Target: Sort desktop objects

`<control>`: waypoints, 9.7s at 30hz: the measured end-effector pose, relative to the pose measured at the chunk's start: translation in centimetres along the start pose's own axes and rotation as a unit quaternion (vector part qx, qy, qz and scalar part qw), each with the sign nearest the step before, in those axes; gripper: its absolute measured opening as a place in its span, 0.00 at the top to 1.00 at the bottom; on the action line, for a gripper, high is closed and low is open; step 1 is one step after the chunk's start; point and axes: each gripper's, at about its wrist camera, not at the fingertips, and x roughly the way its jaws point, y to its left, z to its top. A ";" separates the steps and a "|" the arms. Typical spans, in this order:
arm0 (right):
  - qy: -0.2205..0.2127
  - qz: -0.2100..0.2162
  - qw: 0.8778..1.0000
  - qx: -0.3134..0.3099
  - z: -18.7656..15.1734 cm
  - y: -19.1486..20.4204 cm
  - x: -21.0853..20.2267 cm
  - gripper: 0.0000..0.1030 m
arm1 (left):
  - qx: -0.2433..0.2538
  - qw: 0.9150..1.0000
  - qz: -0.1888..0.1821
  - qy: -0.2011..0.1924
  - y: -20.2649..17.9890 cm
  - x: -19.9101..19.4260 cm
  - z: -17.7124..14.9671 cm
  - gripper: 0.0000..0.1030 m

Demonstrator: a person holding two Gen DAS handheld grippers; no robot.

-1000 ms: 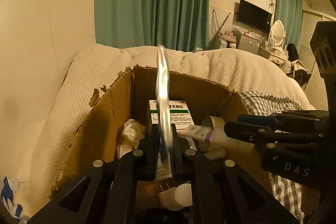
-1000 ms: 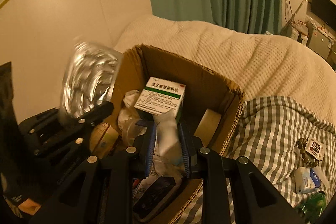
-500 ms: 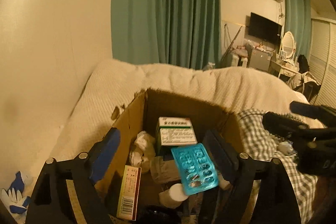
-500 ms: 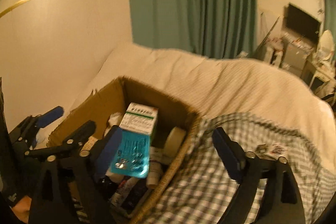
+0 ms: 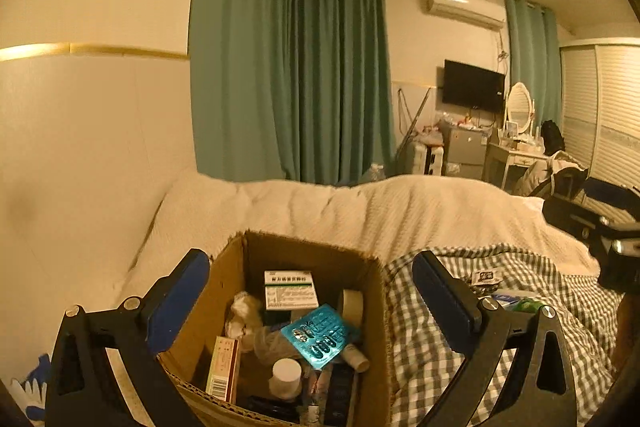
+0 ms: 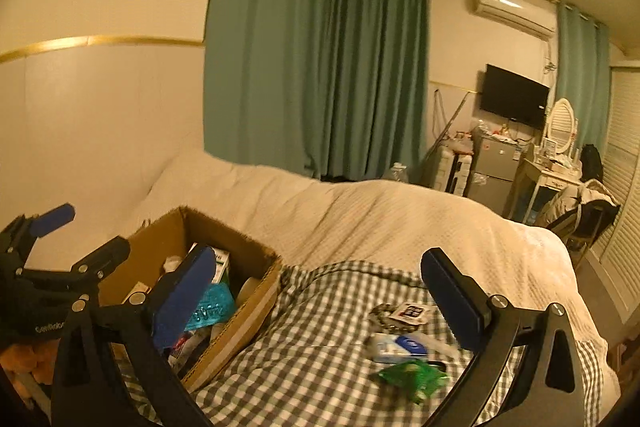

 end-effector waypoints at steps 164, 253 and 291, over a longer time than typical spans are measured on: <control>0.149 0.037 0.988 -0.025 -1.9 -12.6 7.1 1.00 | 0.010 0.978 -0.208 -0.004 -9.3 1.6 4.2 0.49; 0.103 0.095 0.990 -0.028 0.4 7.4 12.0 0.58 | -0.010 0.999 -0.036 0.024 6.5 3.6 -0.5 0.20; 0.138 -0.058 0.988 0.039 -7.5 -18.1 6.5 0.00 | 0.055 0.980 -0.171 0.085 -15.9 10.6 0.9 0.00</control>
